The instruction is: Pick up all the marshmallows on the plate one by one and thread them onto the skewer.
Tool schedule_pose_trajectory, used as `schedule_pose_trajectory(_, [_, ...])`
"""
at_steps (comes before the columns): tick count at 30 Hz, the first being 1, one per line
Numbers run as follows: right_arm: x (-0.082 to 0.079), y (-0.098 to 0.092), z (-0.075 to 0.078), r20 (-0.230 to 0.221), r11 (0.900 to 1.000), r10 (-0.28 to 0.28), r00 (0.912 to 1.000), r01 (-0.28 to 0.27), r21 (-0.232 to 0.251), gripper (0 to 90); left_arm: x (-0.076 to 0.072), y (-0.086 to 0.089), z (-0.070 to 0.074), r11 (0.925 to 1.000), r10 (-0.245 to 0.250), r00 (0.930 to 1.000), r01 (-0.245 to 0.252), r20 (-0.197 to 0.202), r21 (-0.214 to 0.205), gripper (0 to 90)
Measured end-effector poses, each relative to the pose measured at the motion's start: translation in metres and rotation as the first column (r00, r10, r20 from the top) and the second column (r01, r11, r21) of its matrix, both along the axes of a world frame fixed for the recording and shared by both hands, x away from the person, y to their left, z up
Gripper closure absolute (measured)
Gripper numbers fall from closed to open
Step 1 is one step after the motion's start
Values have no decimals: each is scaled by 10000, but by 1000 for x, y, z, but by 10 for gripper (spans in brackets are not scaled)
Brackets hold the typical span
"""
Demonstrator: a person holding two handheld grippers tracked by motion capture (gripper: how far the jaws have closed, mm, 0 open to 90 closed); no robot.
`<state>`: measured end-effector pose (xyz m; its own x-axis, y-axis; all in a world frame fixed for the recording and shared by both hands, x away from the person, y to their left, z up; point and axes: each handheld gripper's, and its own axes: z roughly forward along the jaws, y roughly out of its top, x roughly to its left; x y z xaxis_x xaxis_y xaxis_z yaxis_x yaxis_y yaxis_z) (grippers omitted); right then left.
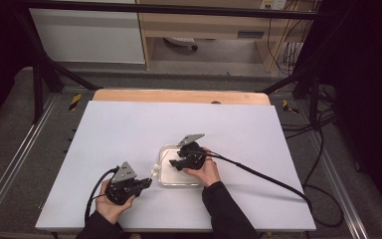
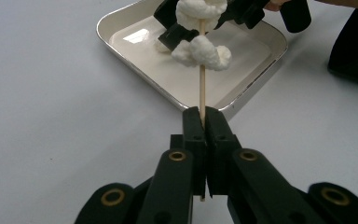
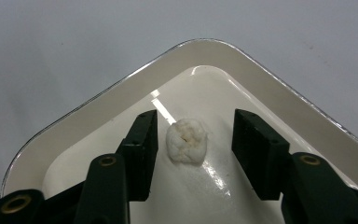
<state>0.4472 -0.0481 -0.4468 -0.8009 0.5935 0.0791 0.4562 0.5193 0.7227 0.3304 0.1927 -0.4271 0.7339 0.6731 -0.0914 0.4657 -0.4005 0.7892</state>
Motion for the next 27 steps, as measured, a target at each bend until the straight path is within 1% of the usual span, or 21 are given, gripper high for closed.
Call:
schedule_pose_trajectory(11, [-1,2,-3,406,9991,401,9984,-397,-120,681,0,-1,0,10000,-2,10000,2,7,13,884])
schedule_pose_trajectory(17, [-2,2,-3,395,9993,346,9986,-342,-117,714,0,-1,-1,10000,-30,10000,30,20,19,884])
schedule_pose_trajectory(19, [-2,1,-2,470,9994,318,9984,-313,-115,723,-1,-1,0,10000,-27,10000,27,25,5,884])
schedule_pose_trajectory(23, [-3,-1,4,489,9995,303,9983,-309,118,735,-1,-1,0,10000,-30,10000,30,34,4,885])
schedule_pose_trajectory(25, [-4,-3,8,393,9994,285,9988,-292,184,738,-1,-1,0,10000,-51,10000,51,43,11,884])
schedule_pose_trajectory(27, [-4,-4,11,434,9992,354,9984,-363,194,742,-1,-1,0,10000,-58,10000,57,46,14,885])
